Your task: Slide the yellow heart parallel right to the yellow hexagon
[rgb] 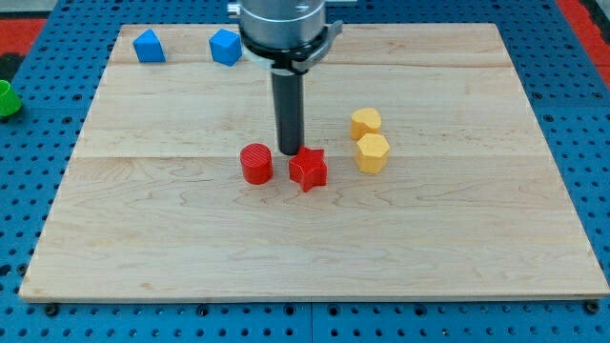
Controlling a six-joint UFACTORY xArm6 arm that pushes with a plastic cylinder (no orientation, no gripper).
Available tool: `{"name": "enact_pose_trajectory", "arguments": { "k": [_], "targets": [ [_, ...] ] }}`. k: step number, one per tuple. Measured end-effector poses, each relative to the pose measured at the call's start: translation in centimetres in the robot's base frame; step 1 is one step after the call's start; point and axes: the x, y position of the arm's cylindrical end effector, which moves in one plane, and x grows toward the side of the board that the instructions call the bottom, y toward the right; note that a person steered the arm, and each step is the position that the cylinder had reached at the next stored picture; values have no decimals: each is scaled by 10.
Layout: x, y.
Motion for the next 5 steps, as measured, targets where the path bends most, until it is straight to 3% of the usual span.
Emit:
{"name": "enact_pose_trajectory", "arguments": {
  "k": [3,4,5],
  "targets": [
    [12,103],
    [4,109],
    [-36,64]
  ]
}}
